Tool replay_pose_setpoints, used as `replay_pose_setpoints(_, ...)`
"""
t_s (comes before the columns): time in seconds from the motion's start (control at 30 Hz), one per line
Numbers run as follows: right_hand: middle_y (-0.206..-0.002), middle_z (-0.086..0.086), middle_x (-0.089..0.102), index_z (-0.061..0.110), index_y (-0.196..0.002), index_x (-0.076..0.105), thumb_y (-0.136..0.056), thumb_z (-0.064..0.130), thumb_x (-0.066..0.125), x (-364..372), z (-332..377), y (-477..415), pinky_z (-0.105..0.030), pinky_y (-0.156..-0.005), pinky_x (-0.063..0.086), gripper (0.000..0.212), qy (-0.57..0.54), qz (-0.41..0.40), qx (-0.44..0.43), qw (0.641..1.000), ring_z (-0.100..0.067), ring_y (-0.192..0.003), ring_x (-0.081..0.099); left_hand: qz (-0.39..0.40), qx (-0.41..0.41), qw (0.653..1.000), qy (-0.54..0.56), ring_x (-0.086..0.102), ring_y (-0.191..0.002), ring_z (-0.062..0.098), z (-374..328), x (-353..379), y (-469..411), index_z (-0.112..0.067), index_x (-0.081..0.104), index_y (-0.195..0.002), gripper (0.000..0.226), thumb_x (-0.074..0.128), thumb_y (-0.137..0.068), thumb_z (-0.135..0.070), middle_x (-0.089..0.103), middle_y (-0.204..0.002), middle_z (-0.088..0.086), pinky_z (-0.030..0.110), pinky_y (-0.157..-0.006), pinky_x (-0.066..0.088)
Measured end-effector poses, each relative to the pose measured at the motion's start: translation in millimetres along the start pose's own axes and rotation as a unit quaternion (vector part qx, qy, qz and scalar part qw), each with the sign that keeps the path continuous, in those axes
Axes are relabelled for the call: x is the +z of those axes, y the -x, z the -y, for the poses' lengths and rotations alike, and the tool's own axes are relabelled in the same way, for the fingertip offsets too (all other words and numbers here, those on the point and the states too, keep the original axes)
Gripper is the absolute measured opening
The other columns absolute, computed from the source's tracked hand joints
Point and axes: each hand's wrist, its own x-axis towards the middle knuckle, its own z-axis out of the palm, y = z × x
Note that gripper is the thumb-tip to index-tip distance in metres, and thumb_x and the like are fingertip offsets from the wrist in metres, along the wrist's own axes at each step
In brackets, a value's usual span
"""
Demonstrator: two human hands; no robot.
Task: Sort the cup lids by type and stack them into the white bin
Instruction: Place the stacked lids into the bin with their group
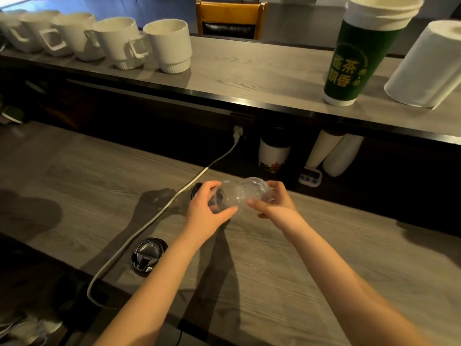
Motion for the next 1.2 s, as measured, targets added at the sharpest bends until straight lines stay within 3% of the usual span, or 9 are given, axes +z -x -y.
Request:
replay_pose_setpoints(0.1, -0.119, -0.004, 0.056, 0.022, -0.130, 0.041, -0.082, 0.031, 0.070, -3.9, 1.2, 2.0, -0.035, -0.083, 0.056, 0.057, -0.015, 0.039, -0.011, 0.999, -0.021, -0.105, 0.060, 0.020, 0.009, 0.999, 0.036, 0.057, -0.098, -0.009, -6.9, 10.5, 4.1, -0.043, 0.046, -0.101, 0.057, 0.080, -0.070, -0.010, 0.055, -0.111, -0.020, 0.024, -0.085, 0.053)
replay_pose_setpoints(0.2, -0.119, -0.002, 0.061, 0.020, -0.128, 0.047, -0.092, 0.032, 0.057, -6.1, 4.2, 5.6, -0.033, -0.084, 0.055, 0.040, -0.014, 0.094, -0.022, 0.995, -0.019, -0.107, 0.061, 0.017, 0.015, 1.000, 0.020, 0.060, -0.102, 0.005, -7.2, 18.1, 4.5, -0.038, 0.048, -0.105, 0.057, 0.081, -0.068, -0.011, 0.058, -0.110, -0.013, 0.030, -0.087, 0.054)
replay_pose_setpoints(0.33, -0.111, 0.005, 0.066, 0.023, -0.129, 0.046, -0.091, 0.037, 0.057, -1.4, 7.6, 9.1, -0.039, -0.088, 0.055, 0.042, 0.037, 0.118, -0.044, 0.991, -0.013, -0.099, 0.066, 0.012, 0.028, 0.996, -0.080, 0.057, -0.103, 0.011, -9.3, 26.5, 6.7, -0.024, 0.047, -0.125, 0.066, 0.080, -0.068, -0.015, 0.055, -0.116, -0.006, 0.025, -0.079, 0.052)
replay_pose_setpoints(0.5, -0.112, 0.000, 0.066, 0.023, -0.125, 0.050, -0.095, 0.026, 0.053, -9.0, 10.3, 6.5, -0.040, -0.085, 0.056, 0.030, 0.027, 0.130, -0.042, 0.990, -0.015, -0.097, 0.066, 0.091, 0.049, 0.992, -0.070, 0.043, -0.126, 0.006, -2.9, 14.5, 10.4, -0.031, 0.031, -0.139, 0.086, 0.079, -0.068, -0.037, 0.041, -0.136, -0.014, 0.028, -0.101, 0.042)
replay_pose_setpoints(0.6, -0.106, 0.005, 0.062, 0.032, -0.110, 0.053, -0.096, 0.021, 0.049, -10.1, 10.4, 3.8, -0.035, -0.080, 0.056, 0.018, -0.010, 0.158, -0.017, 0.987, -0.010, -0.094, 0.064, 0.116, -0.026, 0.993, 0.019, 0.030, -0.135, 0.007, 1.8, 0.6, 5.9, -0.023, 0.023, -0.146, 0.088, 0.070, -0.074, -0.045, 0.030, -0.148, -0.007, 0.028, -0.106, 0.033)
replay_pose_setpoints(0.73, -0.111, -0.001, 0.060, 0.024, -0.118, 0.053, -0.097, 0.022, 0.047, 3.9, 10.3, -4.8, -0.035, -0.078, 0.058, 0.022, -0.016, 0.203, 0.002, 0.979, -0.019, -0.103, 0.061, 0.165, -0.100, 0.975, 0.108, 0.050, -0.121, 0.007, 10.0, -10.2, 4.1, -0.020, 0.036, -0.137, 0.078, 0.071, -0.071, -0.040, 0.051, -0.131, -0.005, 0.020, -0.091, 0.045)
replay_pose_setpoints(0.87, -0.110, 0.000, 0.057, 0.019, -0.129, 0.049, -0.098, 0.028, 0.045, 27.8, 9.7, -21.0, -0.025, -0.069, 0.057, 0.032, 0.035, 0.202, -0.004, 0.979, -0.012, -0.096, 0.058, 0.085, -0.149, 0.976, 0.136, 0.055, -0.100, 0.000, 19.9, -20.4, 2.8, -0.021, 0.043, -0.127, 0.050, 0.066, -0.084, -0.010, 0.055, -0.114, -0.009, 0.009, -0.071, 0.048)
replay_pose_setpoints(1.03, -0.123, -0.007, 0.057, 0.012, -0.132, 0.049, -0.099, 0.030, 0.045, 54.1, -7.8, -67.4, -0.031, -0.085, 0.047, 0.038, 0.210, 0.138, -0.024, 0.968, -0.021, -0.107, 0.056, -0.061, -0.207, 0.970, 0.107, 0.051, -0.108, 0.016, 35.8, -49.9, -18.3, -0.011, 0.045, -0.132, 0.059, 0.070, -0.079, -0.007, 0.054, -0.118, 0.002, 0.022, -0.082, 0.041)
replay_pose_setpoints(1.2, -0.137, -0.010, 0.042, 0.018, -0.140, 0.038, -0.093, 0.031, 0.055, 80.3, -22.6, -112.3, -0.034, -0.097, 0.041, 0.052, 0.396, 0.146, 0.004, 0.907, -0.027, -0.122, 0.046, -0.176, -0.177, 0.965, 0.078, 0.055, -0.095, 0.017, 46.0, -75.4, -37.8, 0.000, 0.050, -0.126, 0.054, 0.073, -0.077, -0.006, 0.056, -0.106, 0.004, 0.004, -0.058, 0.043)
